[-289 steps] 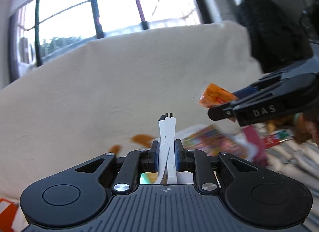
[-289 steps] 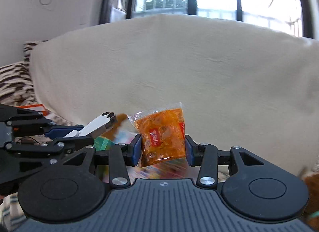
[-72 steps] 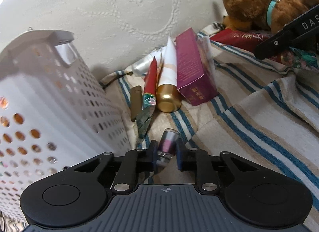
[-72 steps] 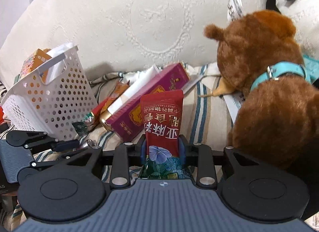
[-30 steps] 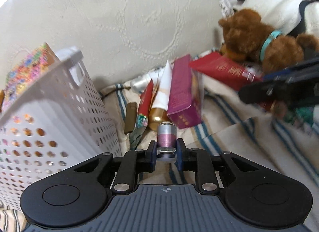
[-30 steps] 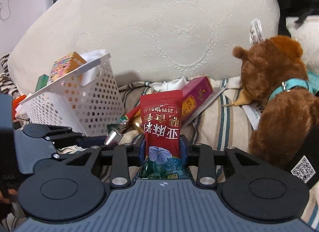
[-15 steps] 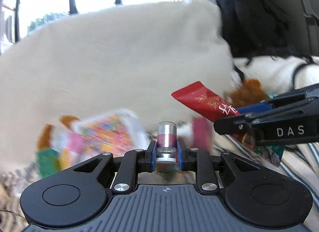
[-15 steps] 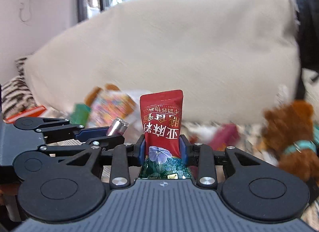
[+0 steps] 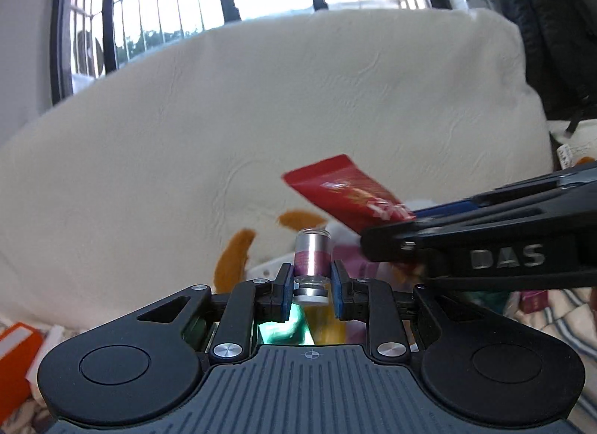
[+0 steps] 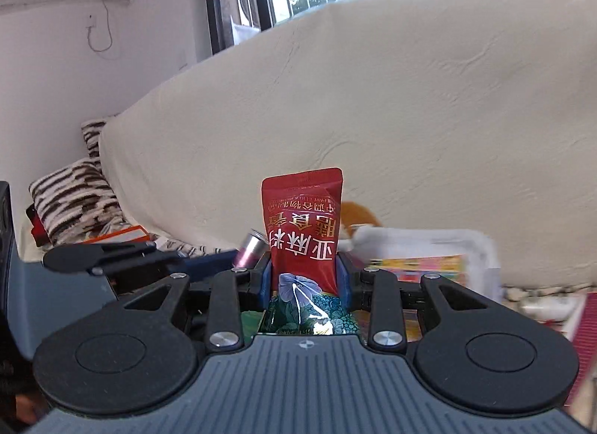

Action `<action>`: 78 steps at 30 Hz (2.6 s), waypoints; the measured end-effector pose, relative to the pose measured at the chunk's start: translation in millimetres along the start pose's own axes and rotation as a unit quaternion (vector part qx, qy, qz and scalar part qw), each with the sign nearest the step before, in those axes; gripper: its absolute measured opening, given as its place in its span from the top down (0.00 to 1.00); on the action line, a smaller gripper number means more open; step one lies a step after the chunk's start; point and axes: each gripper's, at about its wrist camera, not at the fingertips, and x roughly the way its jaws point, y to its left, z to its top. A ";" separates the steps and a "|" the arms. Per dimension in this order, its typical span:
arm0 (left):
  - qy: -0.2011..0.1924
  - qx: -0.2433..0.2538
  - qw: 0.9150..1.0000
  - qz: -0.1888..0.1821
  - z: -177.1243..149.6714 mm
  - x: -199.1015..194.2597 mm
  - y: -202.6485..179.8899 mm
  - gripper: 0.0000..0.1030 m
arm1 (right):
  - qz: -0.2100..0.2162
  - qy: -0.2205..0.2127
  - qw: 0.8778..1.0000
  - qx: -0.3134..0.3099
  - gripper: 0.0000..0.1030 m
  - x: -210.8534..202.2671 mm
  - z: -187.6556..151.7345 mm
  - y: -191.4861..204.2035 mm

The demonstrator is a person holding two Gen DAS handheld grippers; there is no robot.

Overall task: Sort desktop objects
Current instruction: 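Carry the vial and red sachet up over the white basket with both tools, then open both tools to drop the vial and sachet into the basket, then move both open tools back toward the remaining items on the bed, then move the right tool to the long magenta box and close on its end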

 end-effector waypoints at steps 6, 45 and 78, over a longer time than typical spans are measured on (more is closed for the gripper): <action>0.013 -0.026 1.000 -0.002 -18.5 39.2 5.7 0.76 | -0.023 0.017 0.999 -0.020 0.62 34.6 -15.7 5.7; -0.052 -0.018 0.996 -0.068 -42.6 -48.5 -100.5 0.08 | -0.342 0.092 0.935 0.033 0.10 -31.8 -115.2 -128.3; -0.054 -0.017 0.991 -0.120 -37.7 -32.8 -133.7 0.07 | -0.374 0.085 0.910 0.158 0.18 -73.1 -125.8 -220.1</action>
